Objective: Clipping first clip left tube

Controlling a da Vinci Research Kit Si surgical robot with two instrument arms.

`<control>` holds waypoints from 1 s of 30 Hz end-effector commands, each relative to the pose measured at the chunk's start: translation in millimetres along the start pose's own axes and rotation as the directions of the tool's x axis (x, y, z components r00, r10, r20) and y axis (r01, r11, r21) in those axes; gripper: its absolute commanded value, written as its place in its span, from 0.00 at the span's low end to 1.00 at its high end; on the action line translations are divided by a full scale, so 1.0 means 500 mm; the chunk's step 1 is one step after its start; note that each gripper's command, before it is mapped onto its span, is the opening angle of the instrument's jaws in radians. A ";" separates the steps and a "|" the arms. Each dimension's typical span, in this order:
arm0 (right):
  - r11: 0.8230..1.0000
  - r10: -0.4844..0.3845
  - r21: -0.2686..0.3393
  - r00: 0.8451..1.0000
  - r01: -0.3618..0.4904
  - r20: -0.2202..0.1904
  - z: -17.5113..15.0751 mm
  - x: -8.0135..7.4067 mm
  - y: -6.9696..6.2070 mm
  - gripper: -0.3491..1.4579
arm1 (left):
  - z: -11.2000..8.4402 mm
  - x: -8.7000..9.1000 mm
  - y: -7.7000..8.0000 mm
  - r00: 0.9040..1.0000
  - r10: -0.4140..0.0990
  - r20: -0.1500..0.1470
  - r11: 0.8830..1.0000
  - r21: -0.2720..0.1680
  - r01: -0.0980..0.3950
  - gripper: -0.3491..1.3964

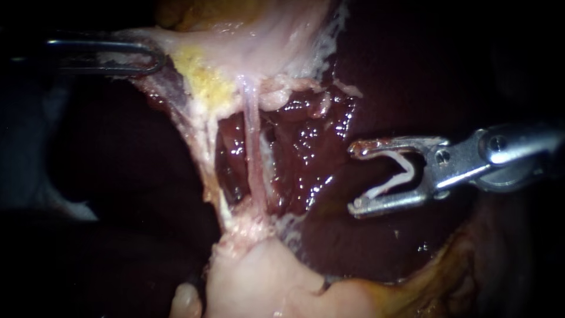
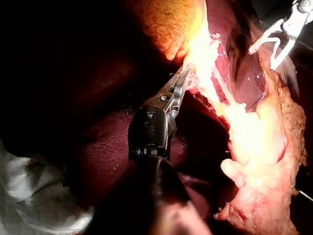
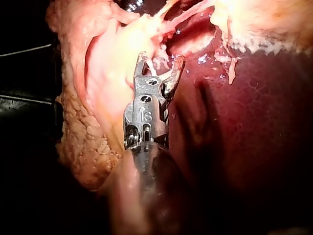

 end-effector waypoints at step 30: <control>0.983 0.124 0.139 0.992 -0.124 0.008 0.0312 -0.0003 -0.0030 0.46 | 0.0043 -0.0009 0.0007 1.000 0.001 -0.006 1.000 0.013 -0.001 0.00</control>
